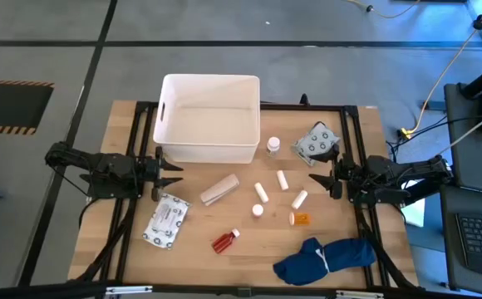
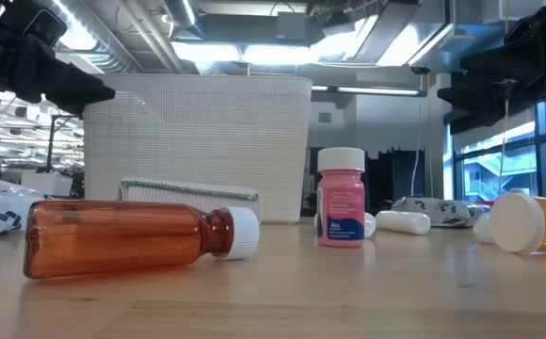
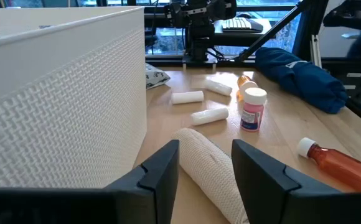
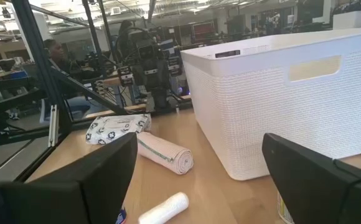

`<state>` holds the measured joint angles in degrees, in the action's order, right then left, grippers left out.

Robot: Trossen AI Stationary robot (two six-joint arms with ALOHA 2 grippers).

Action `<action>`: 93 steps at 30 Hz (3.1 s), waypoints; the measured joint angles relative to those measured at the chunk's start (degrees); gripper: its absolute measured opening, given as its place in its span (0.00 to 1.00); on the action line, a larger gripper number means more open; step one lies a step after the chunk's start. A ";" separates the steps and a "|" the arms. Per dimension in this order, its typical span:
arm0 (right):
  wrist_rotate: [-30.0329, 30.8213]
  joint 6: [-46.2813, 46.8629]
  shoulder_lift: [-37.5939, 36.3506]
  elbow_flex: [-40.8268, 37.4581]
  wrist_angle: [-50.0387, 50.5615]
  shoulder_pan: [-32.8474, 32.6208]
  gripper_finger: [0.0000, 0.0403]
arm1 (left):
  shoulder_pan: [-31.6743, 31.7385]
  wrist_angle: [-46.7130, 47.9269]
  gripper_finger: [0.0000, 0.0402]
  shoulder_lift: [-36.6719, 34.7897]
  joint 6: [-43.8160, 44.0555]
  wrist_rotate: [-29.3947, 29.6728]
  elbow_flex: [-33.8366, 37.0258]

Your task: Pick & place medical supplies in basket/bin

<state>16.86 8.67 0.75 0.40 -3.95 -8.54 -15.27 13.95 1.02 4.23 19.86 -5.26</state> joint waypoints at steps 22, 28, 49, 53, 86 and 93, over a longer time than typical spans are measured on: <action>0.00 0.07 0.00 0.00 -1.17 0.00 0.86 | 0.00 0.00 0.36 -0.02 0.00 0.01 0.02; 0.02 -0.13 -0.02 0.00 -3.07 0.00 0.86 | -0.01 0.00 0.36 -0.01 -0.02 0.01 0.00; 6.53 23.84 -0.02 0.00 -3.54 0.02 0.86 | 0.00 -0.02 0.36 0.00 0.00 0.02 0.00; 15.17 27.35 0.00 0.00 -4.91 0.04 0.86 | 0.00 -0.02 0.36 0.00 0.00 0.60 0.00; 27.28 1.50 48.77 35.65 4.75 3.72 0.86 | 0.00 -0.02 0.36 0.00 15.10 -15.58 0.02; 19.53 9.53 66.10 44.70 13.29 12.66 0.86 | 0.00 -0.02 0.36 0.00 15.10 -11.16 0.02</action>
<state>36.39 18.20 66.85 45.10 9.34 4.13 -15.27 13.93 1.02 19.33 8.70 -5.23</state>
